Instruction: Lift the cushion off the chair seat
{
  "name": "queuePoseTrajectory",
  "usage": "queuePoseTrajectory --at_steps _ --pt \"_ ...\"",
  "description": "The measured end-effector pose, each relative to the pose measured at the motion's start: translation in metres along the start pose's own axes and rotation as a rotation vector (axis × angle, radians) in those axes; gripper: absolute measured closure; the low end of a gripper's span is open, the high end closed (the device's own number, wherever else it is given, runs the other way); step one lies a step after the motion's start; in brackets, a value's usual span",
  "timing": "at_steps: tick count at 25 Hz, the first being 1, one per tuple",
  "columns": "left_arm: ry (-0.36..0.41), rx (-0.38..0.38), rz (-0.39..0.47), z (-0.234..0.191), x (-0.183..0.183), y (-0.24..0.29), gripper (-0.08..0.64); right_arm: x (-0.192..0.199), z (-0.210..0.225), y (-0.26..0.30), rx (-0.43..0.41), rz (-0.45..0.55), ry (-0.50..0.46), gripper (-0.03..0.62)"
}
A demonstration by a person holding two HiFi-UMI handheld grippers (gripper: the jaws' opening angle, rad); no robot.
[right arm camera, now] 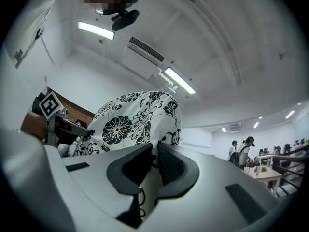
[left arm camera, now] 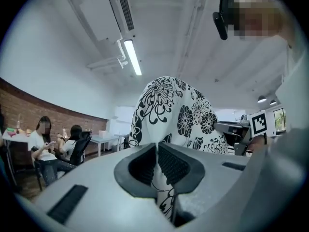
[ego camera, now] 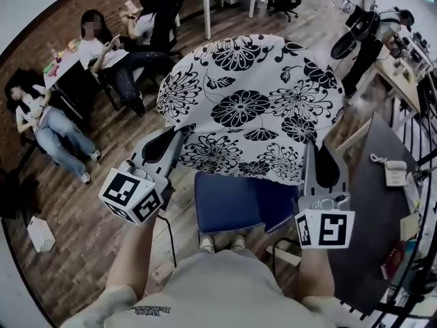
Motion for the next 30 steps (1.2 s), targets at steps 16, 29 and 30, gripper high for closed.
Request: queuePoseTrajectory --at_steps 16,29,30 --pt "0.079 -0.001 0.033 0.003 0.001 -0.002 0.538 0.005 -0.01 0.002 0.126 0.024 0.015 0.565" --pt "0.064 -0.009 -0.016 0.006 -0.004 -0.006 0.538 0.004 -0.008 0.001 0.079 -0.031 0.019 0.566" --pt "0.06 -0.008 -0.023 0.007 -0.004 -0.007 0.538 0.004 -0.009 0.0 0.078 -0.033 0.016 0.566"
Point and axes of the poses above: the fingertips, and each gripper's own axes: y forward along the fingers, z to its right, x out of its underside, the point moved 7 cm from there along -y, backward along the fingers, and after that the axes turned 15 degrees about x, right-handed, at the moved point
